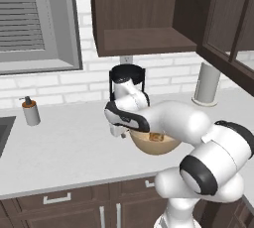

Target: Open the cabinet, pick up the bread from the cabinet and place it in the basket. Then move the basket to the dining counter.

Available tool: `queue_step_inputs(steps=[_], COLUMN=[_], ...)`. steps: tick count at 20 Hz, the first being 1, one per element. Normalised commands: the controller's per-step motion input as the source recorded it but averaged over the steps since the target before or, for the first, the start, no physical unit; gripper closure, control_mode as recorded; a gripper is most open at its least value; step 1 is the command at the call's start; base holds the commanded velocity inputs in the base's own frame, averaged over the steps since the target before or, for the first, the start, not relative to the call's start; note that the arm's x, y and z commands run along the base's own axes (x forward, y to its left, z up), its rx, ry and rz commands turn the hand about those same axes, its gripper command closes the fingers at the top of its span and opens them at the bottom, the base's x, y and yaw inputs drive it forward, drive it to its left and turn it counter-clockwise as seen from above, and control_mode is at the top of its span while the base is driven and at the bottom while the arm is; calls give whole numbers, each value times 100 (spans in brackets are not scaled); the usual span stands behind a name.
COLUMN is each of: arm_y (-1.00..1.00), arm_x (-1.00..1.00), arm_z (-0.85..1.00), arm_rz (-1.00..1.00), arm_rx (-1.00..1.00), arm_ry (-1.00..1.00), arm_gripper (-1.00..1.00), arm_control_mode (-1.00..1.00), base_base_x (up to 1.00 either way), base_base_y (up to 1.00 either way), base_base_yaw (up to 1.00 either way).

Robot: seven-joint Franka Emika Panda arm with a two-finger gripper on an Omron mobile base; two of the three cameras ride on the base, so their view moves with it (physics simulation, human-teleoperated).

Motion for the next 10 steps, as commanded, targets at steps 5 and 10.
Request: queue_step_inputs(steps=[5, 10], arm_y=[-16, -4], arm_x=[-37, -23], arm_z=[0, 0], arm_rz=[0, 0], arm_rx=[0, 0], arm_ry=[-8, -16], arm_gripper=[-100, -100], arm_control_mode=[-100, -100], base_base_x=[0, 0], base_base_y=[0, 0], base_base_yaw=[0, 0])
